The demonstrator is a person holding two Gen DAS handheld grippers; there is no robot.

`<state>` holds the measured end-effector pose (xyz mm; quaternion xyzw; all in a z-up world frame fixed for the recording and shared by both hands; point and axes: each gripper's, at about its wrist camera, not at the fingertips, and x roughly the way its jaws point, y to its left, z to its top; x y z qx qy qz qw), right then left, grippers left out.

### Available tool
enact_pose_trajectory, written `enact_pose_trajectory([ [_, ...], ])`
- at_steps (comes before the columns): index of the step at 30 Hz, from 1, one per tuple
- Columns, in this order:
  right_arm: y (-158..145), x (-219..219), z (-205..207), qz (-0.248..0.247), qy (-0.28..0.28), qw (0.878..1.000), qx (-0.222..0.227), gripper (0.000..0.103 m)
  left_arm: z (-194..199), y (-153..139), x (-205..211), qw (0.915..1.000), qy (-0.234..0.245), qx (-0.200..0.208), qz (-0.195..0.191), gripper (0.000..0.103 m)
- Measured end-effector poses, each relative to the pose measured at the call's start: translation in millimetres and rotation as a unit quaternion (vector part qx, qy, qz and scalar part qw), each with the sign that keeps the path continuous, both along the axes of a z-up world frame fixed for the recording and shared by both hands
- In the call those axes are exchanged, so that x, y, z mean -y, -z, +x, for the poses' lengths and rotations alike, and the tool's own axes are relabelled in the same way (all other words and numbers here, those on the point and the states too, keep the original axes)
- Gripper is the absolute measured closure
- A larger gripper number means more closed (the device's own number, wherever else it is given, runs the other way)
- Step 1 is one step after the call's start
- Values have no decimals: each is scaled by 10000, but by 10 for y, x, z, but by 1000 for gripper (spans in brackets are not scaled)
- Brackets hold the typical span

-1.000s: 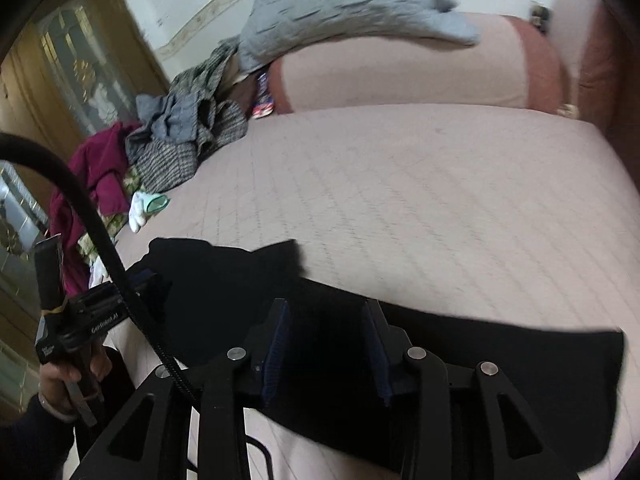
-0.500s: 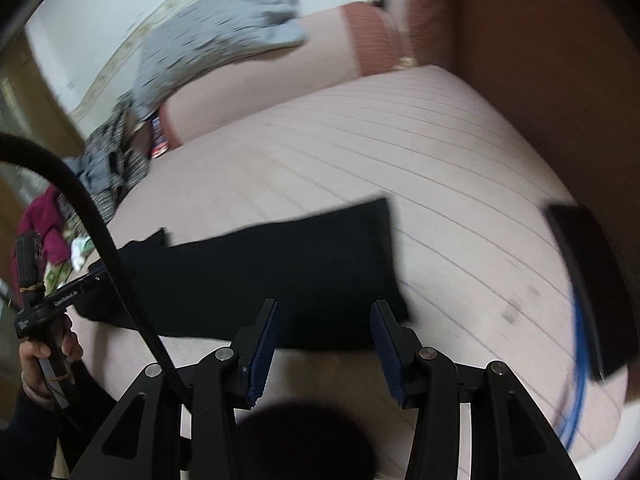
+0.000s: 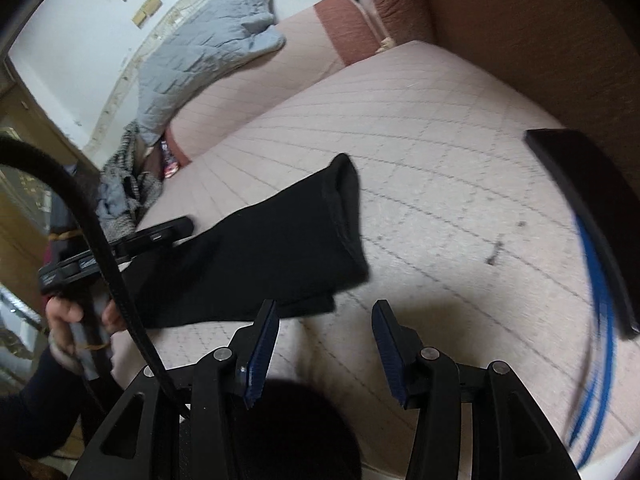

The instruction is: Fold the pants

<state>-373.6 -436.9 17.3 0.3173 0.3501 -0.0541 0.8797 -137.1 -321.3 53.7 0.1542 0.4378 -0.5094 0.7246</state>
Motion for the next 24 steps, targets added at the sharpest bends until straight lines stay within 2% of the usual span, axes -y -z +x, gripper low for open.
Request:
enact_pose_trajectory([
  [4, 45, 21, 72, 183, -194, 9994, 224, 56, 43, 32, 321, 9992, 374, 29, 142, 44],
  [8, 98, -24, 155, 365, -420, 9977, 399, 56, 94, 98, 594, 9963, 833, -158, 148, 44],
  [14, 162, -20, 157, 541, -439, 9953, 667, 55, 62, 269, 965, 9870, 1492, -449, 395, 44],
  [17, 191, -10, 124, 633, -463, 9937, 798, 55, -55, 291, 1049, 9822, 1818, -293, 361, 44],
  [21, 199, -33, 124, 543, -504, 9930, 918, 56, -155, 344, 1164, 9766, 2085, -349, 388, 44],
  [22, 193, -44, 112, 501, -521, 9932, 916, 57, -176, 345, 1176, 9762, 2113, -286, 402, 45],
  [23, 191, -43, 141, 440, -510, 9937, 892, 68, -201, 350, 1185, 9752, 2167, -204, 393, 49],
  [24, 202, -43, 183, 415, -482, 9944, 839, 84, -220, 344, 1187, 9746, 2204, -176, 368, 59],
])
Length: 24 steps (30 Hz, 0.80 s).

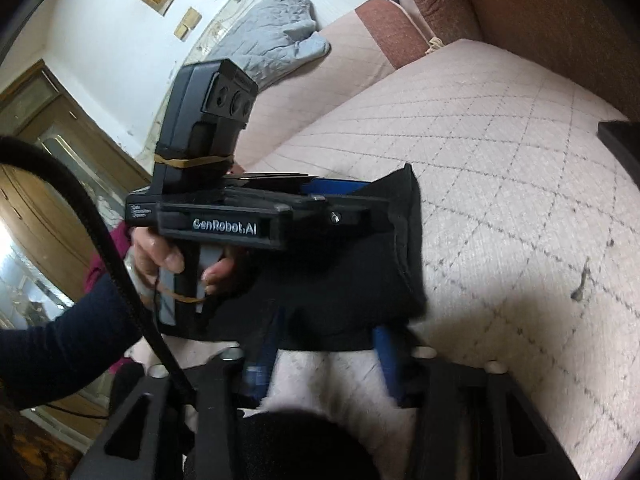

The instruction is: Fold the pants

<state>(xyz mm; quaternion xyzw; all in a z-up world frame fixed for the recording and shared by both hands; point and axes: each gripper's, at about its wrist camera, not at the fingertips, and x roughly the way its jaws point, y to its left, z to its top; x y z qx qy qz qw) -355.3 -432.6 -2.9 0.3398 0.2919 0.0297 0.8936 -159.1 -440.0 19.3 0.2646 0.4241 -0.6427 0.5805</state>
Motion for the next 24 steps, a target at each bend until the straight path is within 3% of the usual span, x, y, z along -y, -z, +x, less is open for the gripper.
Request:
enact_pose_trajectory([
  [1, 27, 6, 17, 78, -3, 10000, -31, 87, -9, -12, -8, 10000, 21, -55, -31, 70],
  [4, 10, 34, 30, 370, 25, 9993, 67, 91, 11, -97, -73, 9996, -97, -195, -171, 89],
  [8, -360, -107, -11, 52, -54, 9995, 322, 91, 155, -454, -384, 9957, -336, -438, -748, 92],
  [12, -828, -356, 123, -385, -326, 9965, 661, 92, 294, -889, -851, 9884, -625, -358, -1340, 92],
  [17, -1302, -843, 493, -728, -943, 9872, 1060, 92, 613, -1239, -1648, 9719, -1403, -320, -1863, 92],
  [21, -1355, -1368, 965, -877, -1547, 9782, 1067, 92, 891, -1160, -2404, 9559, -2266, -246, -1851, 92],
  [24, -1144, -1776, 1323, -718, -2047, 9723, 871, 92, 1071, -901, -2926, 9400, -2988, -335, -1612, 92],
])
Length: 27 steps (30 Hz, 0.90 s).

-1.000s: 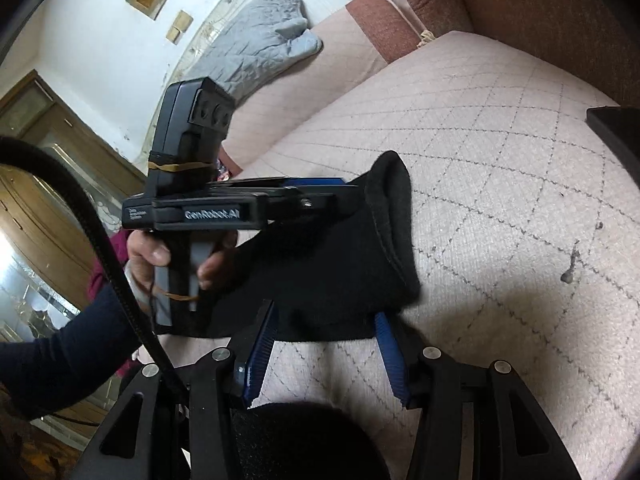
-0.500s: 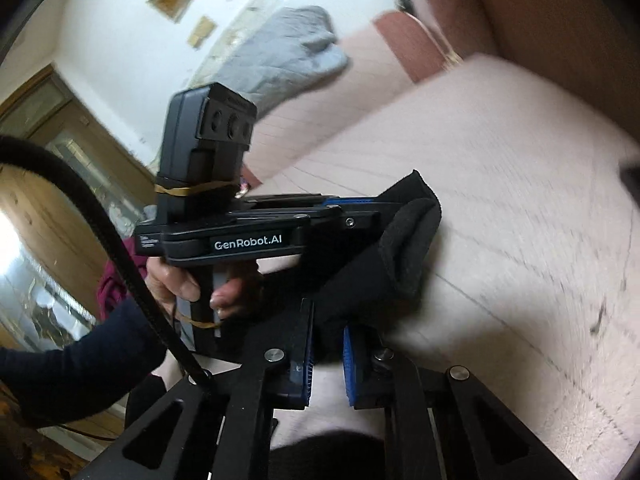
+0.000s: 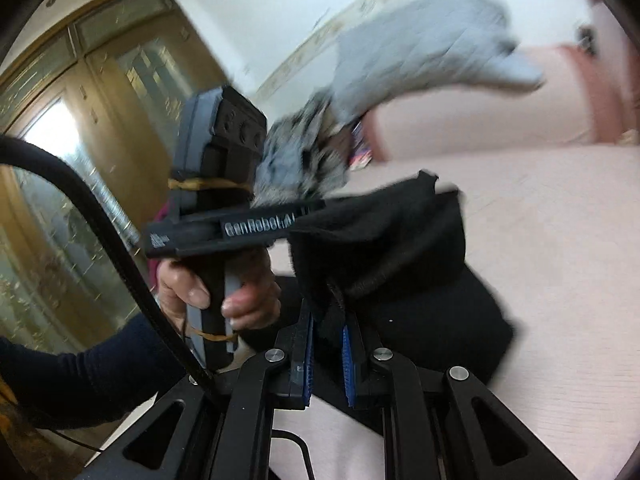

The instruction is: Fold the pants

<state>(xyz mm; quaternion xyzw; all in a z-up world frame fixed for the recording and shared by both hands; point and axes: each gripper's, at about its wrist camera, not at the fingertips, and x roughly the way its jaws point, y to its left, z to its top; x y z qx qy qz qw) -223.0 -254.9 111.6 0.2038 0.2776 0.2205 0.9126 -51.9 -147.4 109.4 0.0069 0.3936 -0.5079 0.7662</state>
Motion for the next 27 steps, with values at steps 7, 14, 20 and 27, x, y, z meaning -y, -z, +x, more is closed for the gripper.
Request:
enact_pose_trajectory([
  [7, 838, -726, 683, -197, -537, 9922, -1104, 91, 168, 659, -748, 9912, -996, -727, 473, 92],
  [14, 525, -322, 366, 285, -313, 9947, -936, 65, 120, 527, -1038, 9878, -1357, -769, 37, 54],
  [20, 465, 172, -17, 195, 527, 9950, -829, 64, -200, 443, -973, 9876, -1479, -475, 237, 50],
  [27, 443, -17, 144, -79, 607, 9950, -789, 64, -352, 714, -600, 9832, -1506, -387, 952, 50],
])
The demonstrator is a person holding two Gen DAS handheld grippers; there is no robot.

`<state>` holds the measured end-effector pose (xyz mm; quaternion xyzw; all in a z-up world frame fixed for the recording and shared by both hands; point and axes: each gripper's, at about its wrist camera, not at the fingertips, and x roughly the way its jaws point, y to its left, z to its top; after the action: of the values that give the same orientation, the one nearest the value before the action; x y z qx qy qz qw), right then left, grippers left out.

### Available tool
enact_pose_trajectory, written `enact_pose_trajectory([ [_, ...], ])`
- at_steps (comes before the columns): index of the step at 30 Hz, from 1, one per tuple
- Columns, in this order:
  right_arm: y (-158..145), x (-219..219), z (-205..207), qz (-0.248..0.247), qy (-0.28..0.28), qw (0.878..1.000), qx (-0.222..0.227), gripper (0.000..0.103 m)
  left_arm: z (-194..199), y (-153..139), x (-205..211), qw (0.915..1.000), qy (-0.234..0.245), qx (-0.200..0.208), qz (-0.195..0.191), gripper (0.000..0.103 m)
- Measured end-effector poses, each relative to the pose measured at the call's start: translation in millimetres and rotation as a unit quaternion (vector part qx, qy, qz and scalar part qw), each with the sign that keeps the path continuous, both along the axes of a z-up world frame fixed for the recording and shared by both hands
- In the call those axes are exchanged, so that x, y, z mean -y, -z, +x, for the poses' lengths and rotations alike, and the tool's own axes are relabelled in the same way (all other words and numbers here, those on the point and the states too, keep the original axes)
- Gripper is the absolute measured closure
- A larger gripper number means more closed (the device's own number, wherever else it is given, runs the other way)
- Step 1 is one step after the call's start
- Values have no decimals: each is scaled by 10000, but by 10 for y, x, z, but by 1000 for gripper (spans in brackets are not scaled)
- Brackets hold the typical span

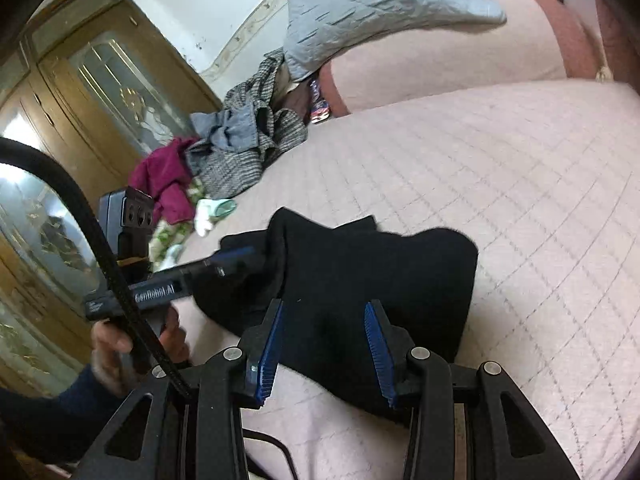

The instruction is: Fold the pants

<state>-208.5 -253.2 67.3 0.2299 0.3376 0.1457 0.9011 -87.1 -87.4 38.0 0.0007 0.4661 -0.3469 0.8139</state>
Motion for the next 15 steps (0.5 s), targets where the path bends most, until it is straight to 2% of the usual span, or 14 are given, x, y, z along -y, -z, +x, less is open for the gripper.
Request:
enact_pose_trajectory([
  [2, 61, 52, -31, -80, 203, 9997, -72, 64, -20, 87, 89, 9996, -92, 33, 271, 51],
  [3, 99, 65, -8, -98, 286, 9994, -162, 64, -48, 88, 121, 9994, -63, 75, 323, 56],
  [4, 109, 77, -18, -106, 299, 9993, -178, 64, -86, 58, 140, 9997, 82, 6, 237, 77],
  [5, 105, 72, -18, -155, 290, 9993, -154, 64, -106, 32, 135, 9997, 173, -132, 124, 85],
  [7, 55, 44, -31, -373, 291, 9988, -99, 64, -139, -38, 77, 9992, 192, -318, -116, 86],
  [10, 5, 40, 9, -612, 287, 9977, 21, 64, -94, -29, -12, 9997, 12, -217, 64, 87],
  [12, 80, 109, 86, -649, 409, 9970, -139, 64, 5, 86, -59, 9989, -166, -413, 131, 87],
  [13, 167, 157, 142, -496, 401, 9976, -265, 64, 38, 131, -89, 9984, -225, -519, 54, 87],
  [15, 387, 259, 252, -2, 375, 9981, -486, 64, 34, 132, -100, 9987, -233, -453, 5, 87],
])
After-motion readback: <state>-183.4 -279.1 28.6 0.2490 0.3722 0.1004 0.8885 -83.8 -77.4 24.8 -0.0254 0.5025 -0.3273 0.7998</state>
